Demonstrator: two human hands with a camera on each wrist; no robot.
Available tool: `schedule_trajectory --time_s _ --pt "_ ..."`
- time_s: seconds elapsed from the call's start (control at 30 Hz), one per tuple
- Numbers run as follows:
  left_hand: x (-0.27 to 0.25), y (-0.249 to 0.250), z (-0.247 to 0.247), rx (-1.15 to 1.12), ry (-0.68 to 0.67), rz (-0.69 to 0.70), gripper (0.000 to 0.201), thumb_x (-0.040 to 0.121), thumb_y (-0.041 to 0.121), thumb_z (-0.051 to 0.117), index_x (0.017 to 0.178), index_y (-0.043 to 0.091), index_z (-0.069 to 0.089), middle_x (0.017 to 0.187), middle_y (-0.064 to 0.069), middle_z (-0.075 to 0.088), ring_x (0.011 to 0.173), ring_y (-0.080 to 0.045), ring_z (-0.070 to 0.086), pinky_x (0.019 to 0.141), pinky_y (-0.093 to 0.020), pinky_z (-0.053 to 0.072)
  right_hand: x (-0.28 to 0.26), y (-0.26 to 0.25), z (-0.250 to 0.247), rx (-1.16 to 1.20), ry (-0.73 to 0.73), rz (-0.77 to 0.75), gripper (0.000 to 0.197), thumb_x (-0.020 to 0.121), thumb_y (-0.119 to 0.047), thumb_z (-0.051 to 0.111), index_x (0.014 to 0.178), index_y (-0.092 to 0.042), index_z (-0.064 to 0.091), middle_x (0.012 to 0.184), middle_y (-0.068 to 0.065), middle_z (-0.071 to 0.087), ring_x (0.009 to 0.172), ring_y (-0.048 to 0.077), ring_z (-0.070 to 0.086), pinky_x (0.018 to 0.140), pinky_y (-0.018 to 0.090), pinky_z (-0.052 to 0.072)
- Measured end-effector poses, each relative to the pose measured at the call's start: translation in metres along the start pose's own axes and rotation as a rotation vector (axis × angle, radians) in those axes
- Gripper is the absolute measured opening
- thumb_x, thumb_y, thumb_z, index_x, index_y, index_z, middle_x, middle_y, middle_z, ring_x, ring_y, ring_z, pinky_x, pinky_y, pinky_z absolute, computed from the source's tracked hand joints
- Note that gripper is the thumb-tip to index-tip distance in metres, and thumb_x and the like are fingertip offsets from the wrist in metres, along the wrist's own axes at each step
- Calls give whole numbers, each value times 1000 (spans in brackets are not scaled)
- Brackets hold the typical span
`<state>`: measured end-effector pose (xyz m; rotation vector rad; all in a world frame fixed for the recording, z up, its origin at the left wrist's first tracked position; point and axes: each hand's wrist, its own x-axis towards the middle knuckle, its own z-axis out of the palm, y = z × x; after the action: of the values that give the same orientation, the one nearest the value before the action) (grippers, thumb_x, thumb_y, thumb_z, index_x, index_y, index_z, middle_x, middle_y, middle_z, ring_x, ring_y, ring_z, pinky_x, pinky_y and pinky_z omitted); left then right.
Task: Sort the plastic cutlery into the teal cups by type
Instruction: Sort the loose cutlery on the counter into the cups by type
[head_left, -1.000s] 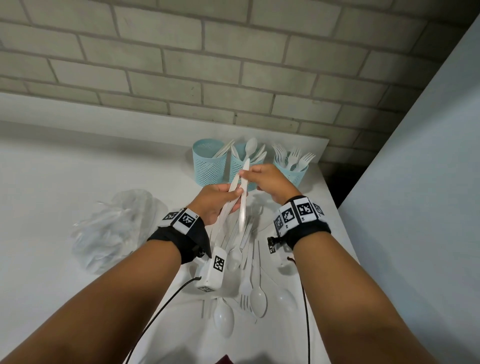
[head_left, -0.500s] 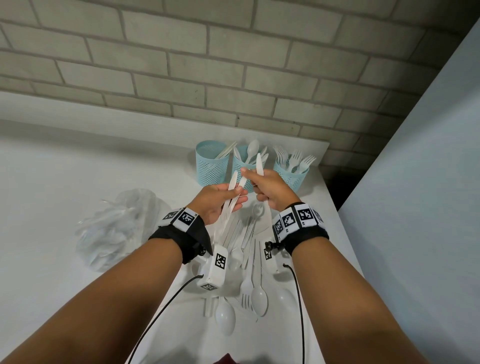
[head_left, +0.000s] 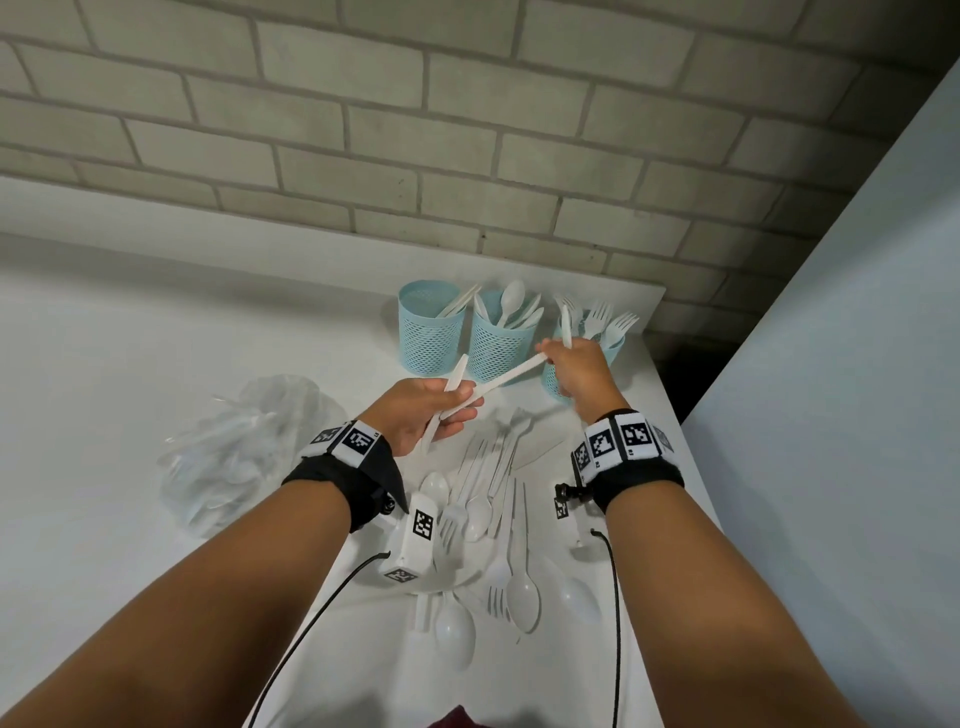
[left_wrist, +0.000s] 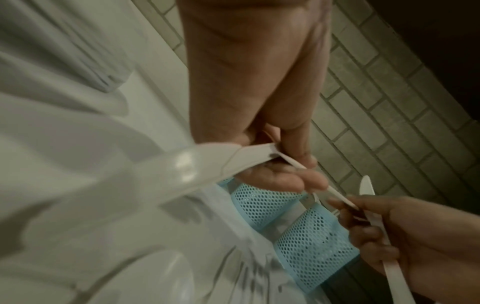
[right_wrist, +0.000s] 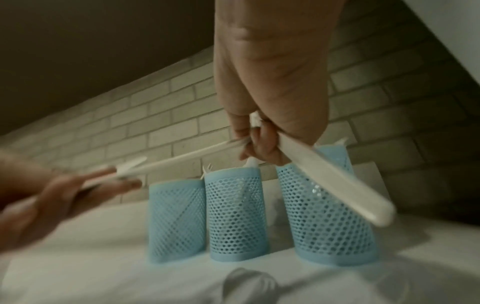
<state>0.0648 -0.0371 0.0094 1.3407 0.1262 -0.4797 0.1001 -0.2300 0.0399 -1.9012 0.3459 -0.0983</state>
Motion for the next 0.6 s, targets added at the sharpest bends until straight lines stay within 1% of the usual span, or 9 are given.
schedule_trajectory --time_s 0.07,0.13,0.17,0.23,0.27,0.33,0.4,0.53,0.6 --pt "0 2 1 49 11 3 8 90 17 61 95 12 65 89 -1 71 66 -3 70 59 -15 55 1 0 0 -318 65 -149 31 99 -15 38 107 -1 64 88 7 57 76 22 52 66 26 36" --pt "0 3 2 94 13 2 11 89 15 63 98 10 65 85 -2 72 64 -4 70 53 -12 52 -5 -4 1 -621 105 -312 35 101 -19 34 108 0 62 108 18 57 102 31 50 81 32 35" --pt "0 4 3 111 14 5 11 88 14 63 98 9 65 83 -3 73 64 -5 70 50 -11 50 -7 -7 3 -731 82 -348 36 101 -22 33 107 -2 62 111 17 57 107 31 47 88 35 34" --pt "-1 5 6 130 15 22 11 88 13 64 97 7 65 82 -4 72 63 -5 70 47 -10 47 -11 -15 4 -801 -80 -306 36 102 -26 32 106 -8 64 105 10 62 103 25 51 97 37 32" --pt "-1 6 7 129 21 36 12 87 12 64 97 6 65 82 -6 71 61 -5 70 46 -10 46 -12 -18 4 -740 -209 -240 35 102 -26 34 104 -9 64 99 7 64 96 22 55 96 35 36" --pt "-1 8 9 115 48 61 12 87 12 64 95 4 65 84 -8 69 59 -4 69 45 -9 45 -18 -21 4 -516 -448 -72 34 101 -27 37 99 -6 64 83 6 66 74 17 63 75 27 48" --pt "-1 10 10 93 71 74 10 87 15 64 92 6 66 82 -6 68 57 -3 68 44 -8 43 -23 -21 4 -430 -594 44 38 100 -34 38 94 -6 63 71 5 62 56 14 56 59 22 47" --pt "-2 12 10 74 92 106 18 94 25 55 92 11 65 79 -3 63 51 2 61 48 -13 37 -23 -18 0 -560 -757 120 37 96 -43 44 91 -17 69 67 -2 44 56 10 39 55 21 39" --pt "-1 13 8 -24 133 117 28 98 26 45 105 5 62 77 -4 58 46 1 57 48 -13 36 -22 -16 -4 -570 -782 148 32 97 -37 47 92 -17 70 68 -1 41 58 11 39 55 22 39"
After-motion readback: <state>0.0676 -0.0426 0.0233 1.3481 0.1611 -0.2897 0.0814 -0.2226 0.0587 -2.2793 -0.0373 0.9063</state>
